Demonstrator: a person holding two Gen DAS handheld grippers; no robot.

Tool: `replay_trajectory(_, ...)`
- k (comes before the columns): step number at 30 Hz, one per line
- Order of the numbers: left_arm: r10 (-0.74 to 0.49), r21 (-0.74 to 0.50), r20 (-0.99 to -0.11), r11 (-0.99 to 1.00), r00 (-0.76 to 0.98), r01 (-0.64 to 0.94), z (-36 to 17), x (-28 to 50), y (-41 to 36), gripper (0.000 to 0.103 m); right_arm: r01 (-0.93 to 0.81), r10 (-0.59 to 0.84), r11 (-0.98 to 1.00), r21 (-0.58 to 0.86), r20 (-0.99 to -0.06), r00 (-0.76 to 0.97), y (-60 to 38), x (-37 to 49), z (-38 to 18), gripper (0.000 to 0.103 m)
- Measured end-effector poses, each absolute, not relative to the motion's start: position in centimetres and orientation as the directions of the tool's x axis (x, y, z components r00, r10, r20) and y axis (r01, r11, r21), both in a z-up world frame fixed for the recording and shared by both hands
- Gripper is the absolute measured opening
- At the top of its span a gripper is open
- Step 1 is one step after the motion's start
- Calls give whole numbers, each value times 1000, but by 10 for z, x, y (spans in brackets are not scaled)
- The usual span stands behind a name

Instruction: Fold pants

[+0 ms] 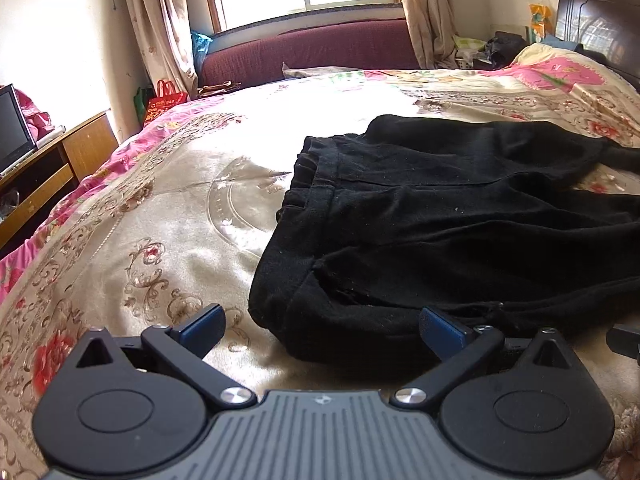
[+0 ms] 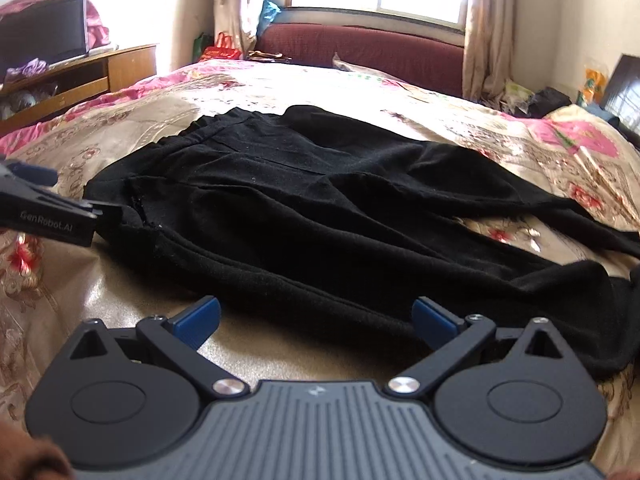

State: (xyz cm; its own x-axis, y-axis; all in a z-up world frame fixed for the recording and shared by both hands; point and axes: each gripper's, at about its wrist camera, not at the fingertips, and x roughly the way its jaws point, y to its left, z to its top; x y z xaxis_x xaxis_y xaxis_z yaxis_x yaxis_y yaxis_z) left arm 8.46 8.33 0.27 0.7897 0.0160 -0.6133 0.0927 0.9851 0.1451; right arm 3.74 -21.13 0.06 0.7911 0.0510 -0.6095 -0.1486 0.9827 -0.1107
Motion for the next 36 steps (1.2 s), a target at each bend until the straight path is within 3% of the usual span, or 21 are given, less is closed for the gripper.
replay_trajectory(9,-65,145,-680,964,730,221,-13,105,95,103,-375,177,904,-204,-620,764,-173,63,-4,100)
replay_trajectory(13,-116,87,-692,966,713,242,-16,108,104,103,-443,237,877,-186,-635,735,-164,69,-5,98)
replay_trajectory(16,-126,80,-713,963,690,258,-23,119,103,99,-457,225,867,-196,-664,713,-154,82,-13,77)
replay_trajectory(18,-122,80,-726,963,676,259,-24,123,103,88,-468,237,869,-160,-696,678,-154,91,-16,65)
replay_trajectory(20,-104,89,-725,966,681,242,-23,125,106,66,-471,268,876,-102,-709,652,-157,98,-16,48)
replay_trajectory(23,-131,27,-726,975,675,219,-17,127,119,51,-466,288,883,-55,-721,631,-156,104,-14,26)
replay_trajectory(27,-154,-17,-716,979,681,204,-6,121,135,44,-467,298,884,-31,-733,612,-143,100,-6,17)
replay_trajectory(36,-54,99,-713,979,700,176,8,89,181,42,-547,411,835,56,-724,553,-93,82,2,14)
